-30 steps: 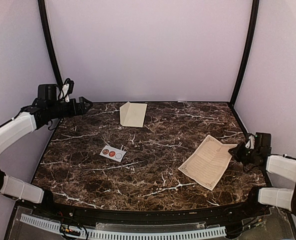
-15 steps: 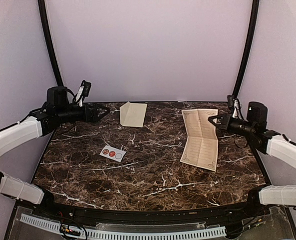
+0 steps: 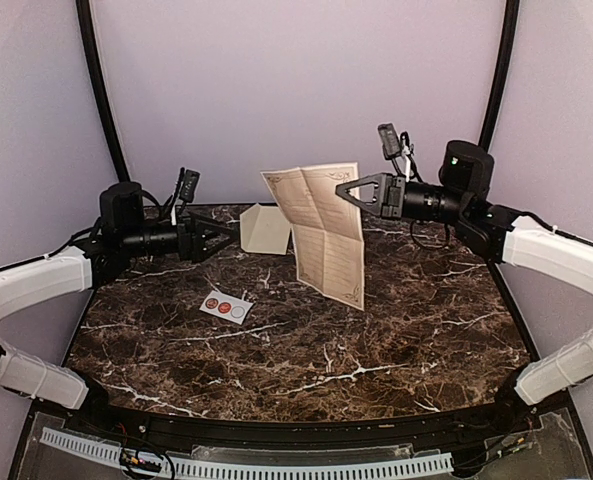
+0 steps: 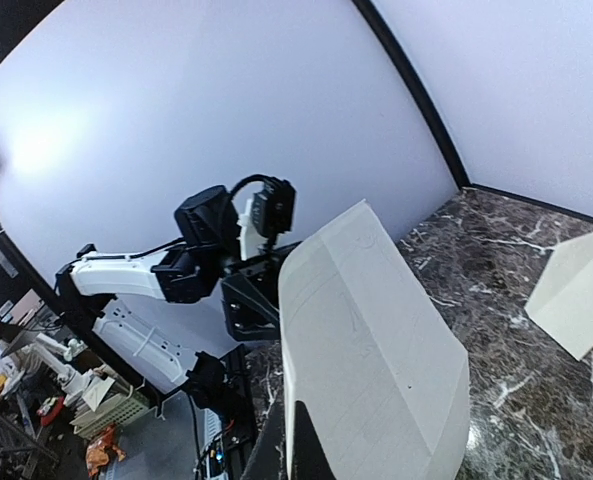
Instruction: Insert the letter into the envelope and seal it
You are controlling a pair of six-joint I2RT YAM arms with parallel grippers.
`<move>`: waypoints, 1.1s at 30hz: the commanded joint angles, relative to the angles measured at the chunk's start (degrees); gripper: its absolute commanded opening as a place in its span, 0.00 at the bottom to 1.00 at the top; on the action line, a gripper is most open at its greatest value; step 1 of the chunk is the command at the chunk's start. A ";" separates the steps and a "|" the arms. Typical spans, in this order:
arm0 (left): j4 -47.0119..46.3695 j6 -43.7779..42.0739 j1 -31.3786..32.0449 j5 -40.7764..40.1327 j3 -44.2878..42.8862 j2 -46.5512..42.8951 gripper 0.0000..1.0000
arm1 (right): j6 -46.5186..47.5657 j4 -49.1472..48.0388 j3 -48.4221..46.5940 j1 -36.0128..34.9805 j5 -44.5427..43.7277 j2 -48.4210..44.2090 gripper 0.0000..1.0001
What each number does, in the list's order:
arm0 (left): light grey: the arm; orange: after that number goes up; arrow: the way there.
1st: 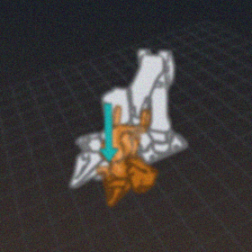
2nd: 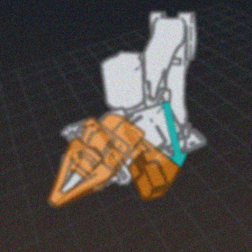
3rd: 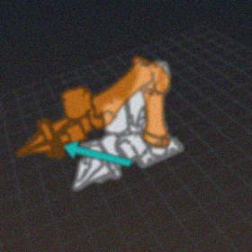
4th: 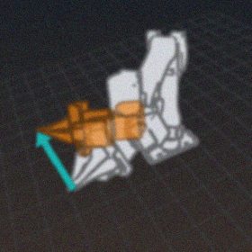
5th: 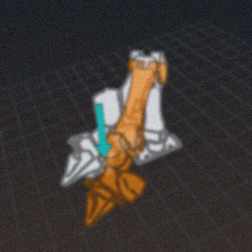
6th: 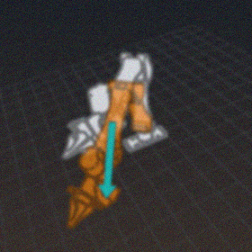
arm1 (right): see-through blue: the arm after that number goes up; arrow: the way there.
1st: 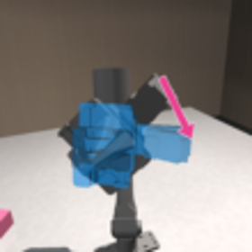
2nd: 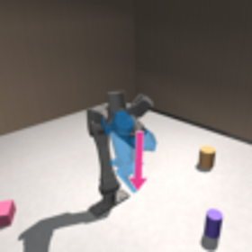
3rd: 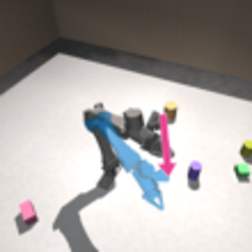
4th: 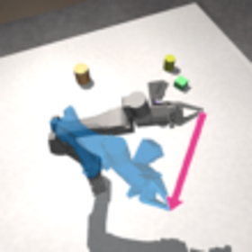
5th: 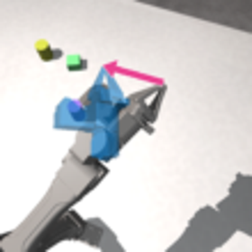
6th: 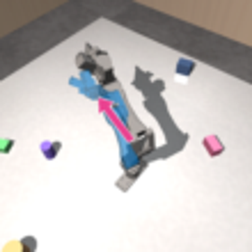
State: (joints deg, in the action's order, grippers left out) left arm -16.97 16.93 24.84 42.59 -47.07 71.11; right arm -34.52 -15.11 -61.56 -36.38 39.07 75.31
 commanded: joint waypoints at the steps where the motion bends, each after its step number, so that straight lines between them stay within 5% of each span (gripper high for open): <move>1: -5.00 -0.01 1.24 3.07 1.51 -2.24 0.96 | -0.74 -4.63 -5.72 -4.62 3.59 1.60 0.00; 8: -5.02 0.22 1.63 3.51 1.29 -1.64 0.96 | -2.72 -10.37 -7.74 -8.03 6.11 1.77 0.00; 18: -10.94 2.82 5.18 17.41 1.55 -0.58 0.93 | -2.63 -13.58 -5.81 -8.97 3.30 1.47 0.00; 22: -12.71 4.69 5.74 19.01 1.61 0.20 0.69 | -2.21 -13.02 -5.36 -8.97 1.61 1.34 0.00; 30: -13.19 5.30 5.75 18.45 1.74 0.23 0.03 | -1.44 -12.35 -2.94 -8.97 -1.90 0.30 0.00; 33: -9.72 3.46 5.75 15.58 0.95 0.10 0.00 | -0.89 -12.48 -0.37 -8.97 -3.35 -0.73 0.07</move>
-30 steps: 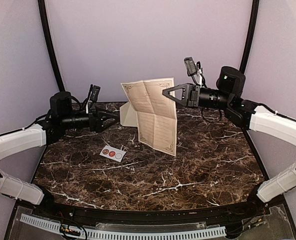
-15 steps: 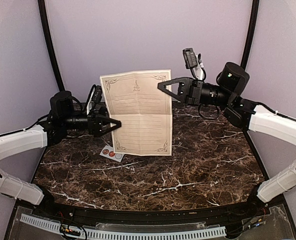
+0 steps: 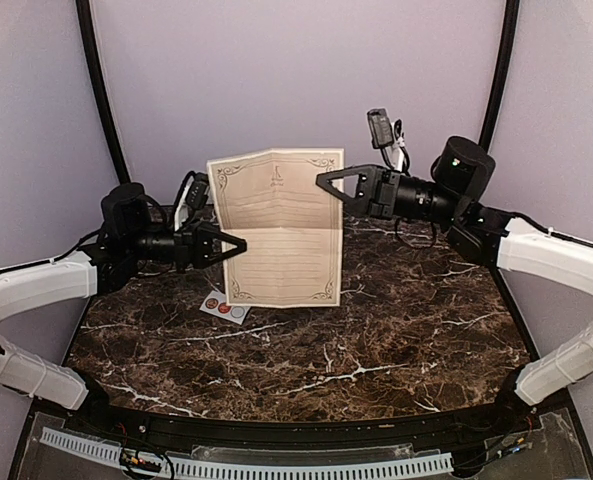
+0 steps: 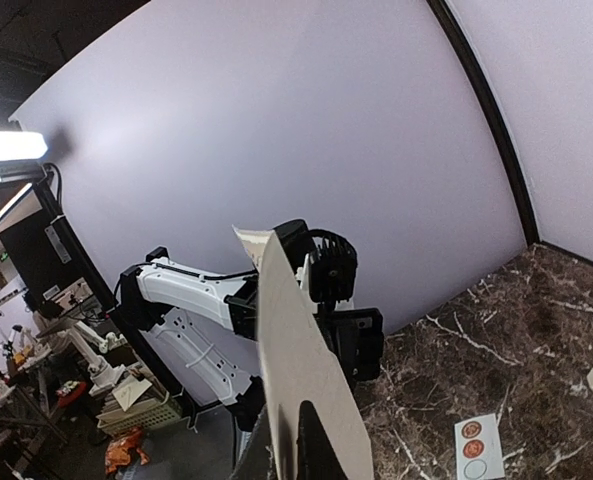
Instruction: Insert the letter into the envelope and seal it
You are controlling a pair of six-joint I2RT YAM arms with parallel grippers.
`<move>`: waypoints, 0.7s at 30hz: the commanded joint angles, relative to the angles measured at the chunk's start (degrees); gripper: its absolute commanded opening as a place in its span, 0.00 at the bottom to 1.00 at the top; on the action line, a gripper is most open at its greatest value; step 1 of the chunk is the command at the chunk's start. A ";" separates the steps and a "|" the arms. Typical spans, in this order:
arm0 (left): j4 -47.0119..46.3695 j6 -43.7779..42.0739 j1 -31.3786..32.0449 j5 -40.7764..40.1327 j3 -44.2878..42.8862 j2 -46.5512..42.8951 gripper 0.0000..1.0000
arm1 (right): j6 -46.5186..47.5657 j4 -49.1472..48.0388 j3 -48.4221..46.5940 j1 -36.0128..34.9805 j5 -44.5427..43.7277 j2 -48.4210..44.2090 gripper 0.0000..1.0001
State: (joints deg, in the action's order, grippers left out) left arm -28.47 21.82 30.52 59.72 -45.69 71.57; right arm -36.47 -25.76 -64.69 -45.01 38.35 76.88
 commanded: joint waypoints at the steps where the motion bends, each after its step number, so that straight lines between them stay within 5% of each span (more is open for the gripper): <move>1: 3.48 -3.68 0.06 -2.51 -1.15 -0.53 0.00 | 1.24 -2.14 4.17 -0.34 -3.68 -2.88 0.19; 6: 12.60 -11.38 0.06 -12.94 -1.97 -3.17 0.00 | 2.37 0.06 11.64 -0.34 -12.03 -8.12 0.80; 8: 15.89 -15.38 -0.06 -16.56 -2.94 -4.24 0.00 | 3.28 2.44 14.11 -0.34 -14.75 -11.49 0.92; 17: 21.44 -21.34 -1.53 -24.31 -6.63 -4.79 0.00 | 6.96 11.56 21.02 -0.11 -28.15 -23.90 0.99; 21: 23.32 -23.67 -2.04 -23.46 -8.55 -4.03 0.00 | 7.34 15.25 19.96 3.17 -27.50 -24.43 0.99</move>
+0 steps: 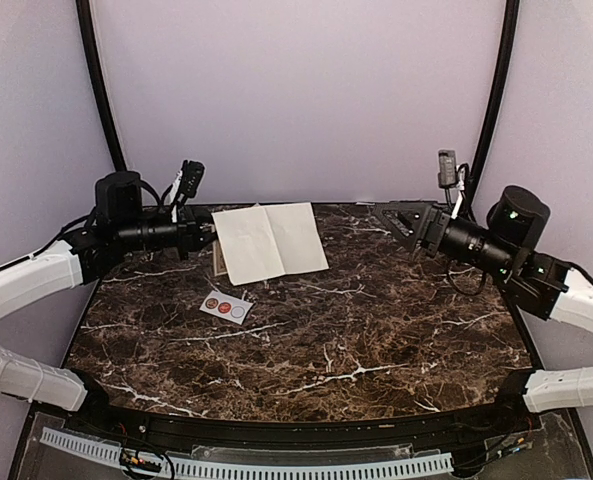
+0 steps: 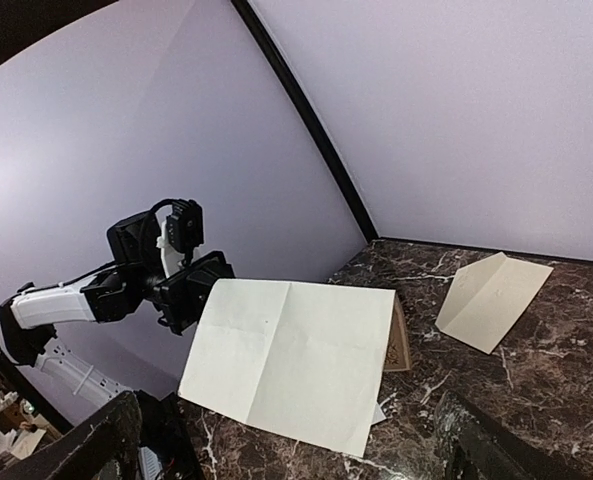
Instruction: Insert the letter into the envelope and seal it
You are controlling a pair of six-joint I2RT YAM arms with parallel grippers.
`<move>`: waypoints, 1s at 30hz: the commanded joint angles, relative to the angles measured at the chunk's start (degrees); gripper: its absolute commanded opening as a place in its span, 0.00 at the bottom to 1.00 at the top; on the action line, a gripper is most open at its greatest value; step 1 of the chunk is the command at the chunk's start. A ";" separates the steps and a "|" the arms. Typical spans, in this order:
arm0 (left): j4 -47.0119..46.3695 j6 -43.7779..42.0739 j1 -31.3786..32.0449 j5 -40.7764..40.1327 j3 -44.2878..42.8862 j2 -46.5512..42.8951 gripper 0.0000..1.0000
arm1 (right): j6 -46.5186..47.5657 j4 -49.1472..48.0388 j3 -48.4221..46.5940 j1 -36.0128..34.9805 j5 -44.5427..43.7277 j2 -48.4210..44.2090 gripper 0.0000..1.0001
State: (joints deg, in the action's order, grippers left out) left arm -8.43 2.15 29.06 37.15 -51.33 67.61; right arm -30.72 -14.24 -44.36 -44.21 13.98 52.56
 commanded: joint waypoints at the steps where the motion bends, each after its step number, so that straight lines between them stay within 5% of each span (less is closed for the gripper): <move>1: 3.70 -5.07 -0.58 -0.51 -3.38 0.29 0.00 | 1.76 4.55 -0.97 3.46 -1.98 0.59 0.99; 6: 7.63 -7.34 0.95 2.43 -3.49 2.07 0.00 | 6.26 8.71 -5.72 5.13 4.68 6.69 0.99; 18: 13.34 -7.81 10.40 11.83 -5.49 7.53 0.00 | 23.30 37.72 -26.49 1.80 16.92 22.76 0.98; 30: 12.39 -5.59 15.58 19.57 -5.88 8.57 0.00 | 26.57 48.84 -33.36 -3.70 32.81 32.23 0.67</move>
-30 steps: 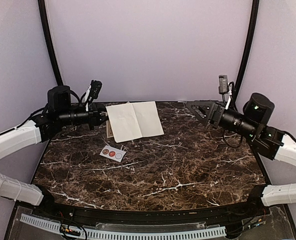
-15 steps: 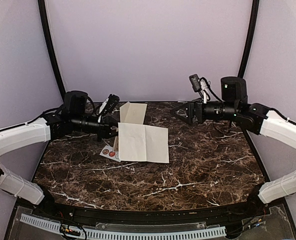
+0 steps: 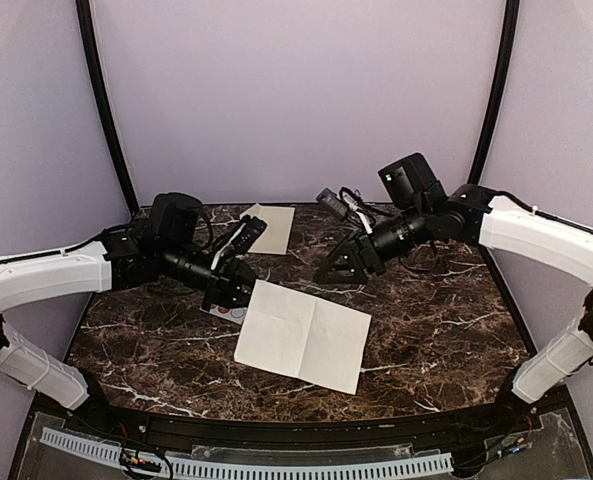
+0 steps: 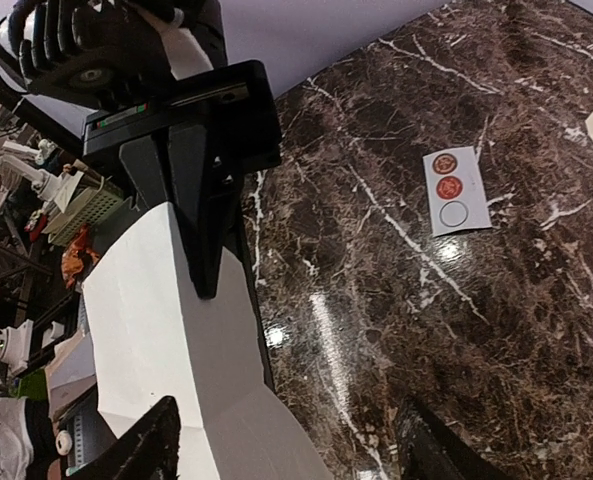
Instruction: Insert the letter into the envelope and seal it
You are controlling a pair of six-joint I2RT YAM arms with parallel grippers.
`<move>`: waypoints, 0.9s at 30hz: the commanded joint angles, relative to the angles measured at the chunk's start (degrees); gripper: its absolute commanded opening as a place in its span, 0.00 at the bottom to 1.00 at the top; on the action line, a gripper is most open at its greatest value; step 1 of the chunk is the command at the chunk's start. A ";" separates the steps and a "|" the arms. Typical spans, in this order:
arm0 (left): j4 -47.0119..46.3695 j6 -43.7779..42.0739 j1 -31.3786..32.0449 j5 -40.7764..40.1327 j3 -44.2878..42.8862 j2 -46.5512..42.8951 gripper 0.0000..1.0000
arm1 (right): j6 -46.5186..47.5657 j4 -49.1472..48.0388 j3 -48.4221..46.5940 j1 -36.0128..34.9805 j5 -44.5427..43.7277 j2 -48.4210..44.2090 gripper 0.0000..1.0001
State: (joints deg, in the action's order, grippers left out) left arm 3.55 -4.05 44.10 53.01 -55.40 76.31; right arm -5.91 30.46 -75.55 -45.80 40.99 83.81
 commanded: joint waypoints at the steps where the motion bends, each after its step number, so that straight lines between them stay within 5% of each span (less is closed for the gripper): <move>1: 0.36 0.60 0.59 3.69 -1.82 -0.29 0.00 | 1.64 4.17 -1.95 -2.56 6.56 1.15 0.65; 27: 0.01 1.44 0.77 5.51 -1.93 0.35 0.00 | 1.88 5.97 -2.66 -7.94 9.01 4.77 0.16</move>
State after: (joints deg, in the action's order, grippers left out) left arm 3.53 -2.72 44.58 56.77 -55.51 76.88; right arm -4.93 35.48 -76.25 -53.21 49.71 88.31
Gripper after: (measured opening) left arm 0.007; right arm 0.203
